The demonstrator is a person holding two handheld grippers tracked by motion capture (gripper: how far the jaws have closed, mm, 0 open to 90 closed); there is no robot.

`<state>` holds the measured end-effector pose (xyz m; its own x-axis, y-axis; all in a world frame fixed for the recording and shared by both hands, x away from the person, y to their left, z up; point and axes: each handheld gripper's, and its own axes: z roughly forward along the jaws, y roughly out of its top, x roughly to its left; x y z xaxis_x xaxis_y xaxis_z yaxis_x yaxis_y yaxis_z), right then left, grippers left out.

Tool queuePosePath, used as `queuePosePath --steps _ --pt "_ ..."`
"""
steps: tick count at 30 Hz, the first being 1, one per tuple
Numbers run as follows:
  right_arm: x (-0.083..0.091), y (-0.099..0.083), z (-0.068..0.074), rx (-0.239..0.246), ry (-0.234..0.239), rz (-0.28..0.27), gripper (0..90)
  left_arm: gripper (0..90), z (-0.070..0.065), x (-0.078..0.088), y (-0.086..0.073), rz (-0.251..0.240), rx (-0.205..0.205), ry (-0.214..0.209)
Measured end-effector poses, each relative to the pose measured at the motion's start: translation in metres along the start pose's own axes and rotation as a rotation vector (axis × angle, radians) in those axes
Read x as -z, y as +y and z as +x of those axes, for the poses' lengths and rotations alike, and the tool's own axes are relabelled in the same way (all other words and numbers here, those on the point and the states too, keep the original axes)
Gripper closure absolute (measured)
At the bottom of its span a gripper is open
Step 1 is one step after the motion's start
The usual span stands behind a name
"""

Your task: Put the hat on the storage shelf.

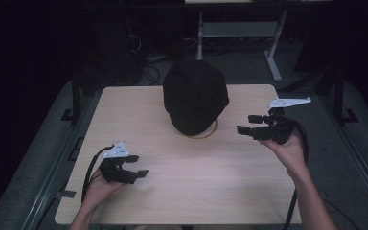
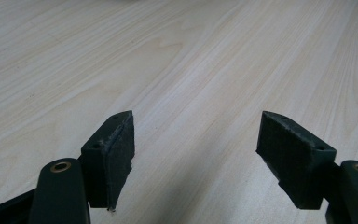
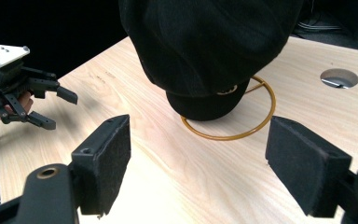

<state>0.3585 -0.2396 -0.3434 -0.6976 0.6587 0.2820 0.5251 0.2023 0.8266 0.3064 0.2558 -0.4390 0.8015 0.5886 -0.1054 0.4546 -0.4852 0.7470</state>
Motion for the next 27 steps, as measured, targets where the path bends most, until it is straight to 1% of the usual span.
queuePosePath --steps 6,8,10,11,14,16,19,24,25,27 --pt "0.002 -0.01 -0.001 -0.012 0.003 0.007 21.7 27.0 0.0 0.0 0.0 -0.003 -0.002 0.002" --pt "0.002 -0.013 -0.001 -0.01 0.003 0.008 21.7 27.0 0.001 0.002 0.0 -0.01 0.001 0.006" --pt "0.002 -0.016 -0.001 -0.022 0.003 0.015 21.7 26.9 0.002 0.003 -0.001 -0.018 0.005 0.008" --pt "0.002 -0.019 -0.001 -0.023 0.003 0.015 21.6 26.9 0.002 0.004 -0.001 -0.019 0.014 0.008" --pt "0.002 -0.025 -0.002 -0.028 0.005 0.021 21.6 26.9 0.003 0.005 -0.001 -0.024 0.016 0.012" --pt "0.001 -0.029 -0.003 -0.04 0.006 0.028 21.6 26.9 0.003 0.005 -0.001 -0.022 0.016 0.012" --pt "0.001 -0.034 -0.003 -0.043 0.008 0.033 21.6 26.9 0.003 0.004 -0.001 -0.016 0.008 0.012" --pt "0.002 -0.042 -0.003 -0.056 0.012 0.039 21.6 26.8 0.003 0.004 -0.001 -0.012 0.011 0.011" --pt "0.001 -0.044 -0.003 -0.051 0.014 0.037 21.6 26.9 0.003 0.004 -0.001 -0.014 0.012 0.011" --pt "0.002 -0.047 -0.003 -0.058 0.014 0.046 21.6 26.9 0.003 0.004 -0.001 -0.014 0.013 0.011"
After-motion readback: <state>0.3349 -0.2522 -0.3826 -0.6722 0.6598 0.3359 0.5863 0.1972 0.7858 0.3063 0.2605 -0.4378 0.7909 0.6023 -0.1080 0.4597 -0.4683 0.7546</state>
